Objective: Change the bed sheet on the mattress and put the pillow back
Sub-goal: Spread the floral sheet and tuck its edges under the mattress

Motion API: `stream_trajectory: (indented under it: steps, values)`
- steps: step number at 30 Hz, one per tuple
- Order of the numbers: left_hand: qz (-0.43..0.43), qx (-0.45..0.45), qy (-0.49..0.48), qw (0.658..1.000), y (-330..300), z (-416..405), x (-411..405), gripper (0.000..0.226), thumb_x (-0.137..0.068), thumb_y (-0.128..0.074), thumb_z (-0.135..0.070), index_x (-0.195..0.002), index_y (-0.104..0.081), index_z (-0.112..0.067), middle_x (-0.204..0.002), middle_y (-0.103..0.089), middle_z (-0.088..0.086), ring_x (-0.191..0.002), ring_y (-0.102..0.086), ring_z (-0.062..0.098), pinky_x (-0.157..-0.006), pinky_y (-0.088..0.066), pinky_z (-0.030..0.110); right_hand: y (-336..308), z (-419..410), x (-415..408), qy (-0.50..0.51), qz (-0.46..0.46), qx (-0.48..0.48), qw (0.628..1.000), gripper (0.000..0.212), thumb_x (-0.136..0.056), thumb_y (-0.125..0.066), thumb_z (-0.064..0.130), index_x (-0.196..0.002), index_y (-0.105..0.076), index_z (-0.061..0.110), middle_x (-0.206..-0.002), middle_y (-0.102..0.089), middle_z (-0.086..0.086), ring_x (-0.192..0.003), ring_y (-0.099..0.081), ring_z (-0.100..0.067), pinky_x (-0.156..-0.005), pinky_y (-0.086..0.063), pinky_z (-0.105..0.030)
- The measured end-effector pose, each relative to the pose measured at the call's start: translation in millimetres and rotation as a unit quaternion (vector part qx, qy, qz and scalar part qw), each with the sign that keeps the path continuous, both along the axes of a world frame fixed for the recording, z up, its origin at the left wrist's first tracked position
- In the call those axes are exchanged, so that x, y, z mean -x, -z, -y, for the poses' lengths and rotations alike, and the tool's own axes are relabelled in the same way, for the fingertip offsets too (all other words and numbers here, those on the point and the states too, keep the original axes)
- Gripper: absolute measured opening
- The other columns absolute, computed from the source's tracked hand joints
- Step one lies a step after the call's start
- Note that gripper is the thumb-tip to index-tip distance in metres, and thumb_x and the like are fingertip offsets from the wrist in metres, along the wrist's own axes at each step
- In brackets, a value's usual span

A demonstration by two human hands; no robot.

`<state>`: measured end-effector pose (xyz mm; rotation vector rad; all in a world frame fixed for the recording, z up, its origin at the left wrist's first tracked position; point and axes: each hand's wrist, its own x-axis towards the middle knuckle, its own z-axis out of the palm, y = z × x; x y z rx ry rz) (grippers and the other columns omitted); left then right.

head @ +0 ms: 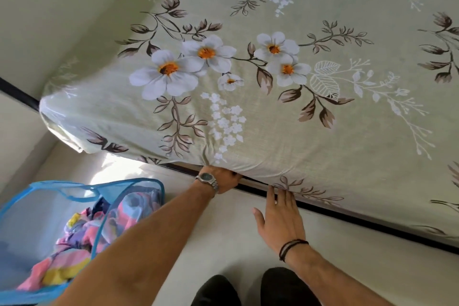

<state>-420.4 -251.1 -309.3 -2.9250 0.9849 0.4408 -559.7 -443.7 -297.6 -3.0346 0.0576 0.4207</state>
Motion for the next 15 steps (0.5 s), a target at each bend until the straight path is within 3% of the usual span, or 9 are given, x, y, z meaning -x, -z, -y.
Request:
stream_trajectory:
  steps: [1, 2, 4, 6, 8, 10, 11, 13, 15]
  values:
    - [0.028, 0.027, -0.013, 0.999, 0, -4, 2, 0.035, -0.094, -0.054, -0.038, -0.103, -0.078, -0.014, -0.093, -0.077, 0.007, -0.092, -0.073, 0.033, -0.078, -0.062, 0.038, -3, -7, -3, -0.021, 0.020, -0.009, 1.000, 0.075, -0.098, -0.033, 0.054, -0.155, -0.037, 0.005, -0.151, -0.049, -0.023, -0.140, -0.047, -0.035, -0.123, -0.028, -0.044]
    - [0.050, 0.046, -0.012, 0.998, 3, -8, 5, 0.033, -0.096, -0.054, -0.039, -0.099, -0.078, -0.016, -0.089, -0.077, 0.005, -0.089, -0.074, 0.031, -0.073, -0.063, 0.038, -5, -12, -5, -0.044, 0.023, -0.031, 0.998, 0.071, -0.098, -0.041, 0.047, -0.156, -0.036, 0.005, -0.154, -0.047, -0.020, -0.141, -0.047, -0.032, -0.124, -0.027, -0.041]
    - [0.075, 0.033, 0.040, 0.996, 18, -20, 4, 0.048, -0.101, -0.035, -0.032, -0.090, -0.078, -0.014, -0.079, -0.074, 0.006, -0.076, -0.073, 0.031, -0.060, -0.062, 0.039, -6, -27, -16, -0.101, 0.012, -0.090, 0.991, 0.073, -0.098, -0.050, 0.033, -0.161, -0.023, 0.008, -0.165, -0.032, -0.013, -0.150, -0.035, -0.024, -0.126, -0.017, -0.035]
    - [0.145, 0.042, 0.059, 0.987, 24, -27, 6, 0.034, -0.090, -0.047, -0.021, -0.072, -0.074, -0.012, -0.065, -0.068, 0.004, -0.059, -0.067, 0.029, -0.045, -0.057, 0.036, -5, -44, -38, -0.121, 0.008, -0.154, 0.981, 0.075, -0.096, -0.051, 0.022, -0.162, -0.018, 0.011, -0.167, -0.026, -0.007, -0.152, -0.028, -0.019, -0.126, -0.013, -0.029]
    - [0.165, 0.082, 0.026, 0.983, 10, -20, 17, 0.019, -0.080, -0.059, -0.014, -0.064, -0.069, -0.011, -0.060, -0.064, 0.003, -0.053, -0.063, 0.028, -0.046, -0.055, 0.032, -2, -53, -58, -0.115, 0.003, -0.181, 0.977, 0.074, -0.091, -0.054, 0.014, -0.160, -0.024, 0.014, -0.163, -0.035, -0.006, -0.149, -0.035, -0.019, -0.124, -0.023, -0.028]
    - [0.133, 0.125, -0.044, 0.982, -2, -10, 34, 0.012, -0.084, -0.063, -0.012, -0.076, -0.071, -0.013, -0.072, -0.069, 0.005, -0.065, -0.068, 0.027, -0.058, -0.055, 0.030, 0, -46, -73, -0.131, -0.023, -0.194, 0.972, 0.076, -0.089, -0.054, 0.012, -0.159, -0.024, 0.016, -0.162, -0.037, -0.007, -0.145, -0.041, -0.022, -0.117, -0.035, -0.031]
    - [0.107, 0.128, -0.092, 0.982, -7, -8, 48, 0.012, -0.090, -0.061, -0.015, -0.093, -0.073, -0.013, -0.090, -0.074, 0.005, -0.082, -0.071, 0.027, -0.072, -0.057, 0.033, 3, -41, -78, -0.149, -0.035, -0.195, 0.969, 0.079, -0.089, -0.053, 0.012, -0.161, -0.022, 0.015, -0.163, -0.035, -0.008, -0.146, -0.039, -0.023, -0.116, -0.035, -0.032]
    - [0.069, 0.112, -0.149, 0.980, -8, -24, 72, 0.043, -0.097, -0.049, -0.022, -0.139, -0.058, -0.014, -0.140, -0.061, 0.004, -0.129, -0.057, 0.024, -0.112, -0.046, 0.039, 5, -35, -81, -0.167, -0.042, -0.184, 0.968, 0.082, -0.089, -0.052, 0.014, -0.163, -0.015, 0.013, -0.167, -0.026, -0.010, -0.153, -0.028, -0.024, -0.122, -0.024, -0.031]
    - [0.057, 0.071, -0.170, 0.981, -13, -53, 86, 0.061, -0.095, -0.041, -0.022, -0.156, -0.039, -0.018, -0.159, -0.042, 0.003, -0.147, -0.038, 0.023, -0.124, -0.029, 0.042, 8, -38, -83, -0.166, -0.035, -0.181, 0.969, 0.083, -0.090, -0.053, 0.018, -0.162, -0.014, 0.012, -0.168, -0.023, -0.011, -0.155, -0.023, -0.024, -0.125, -0.018, -0.033]
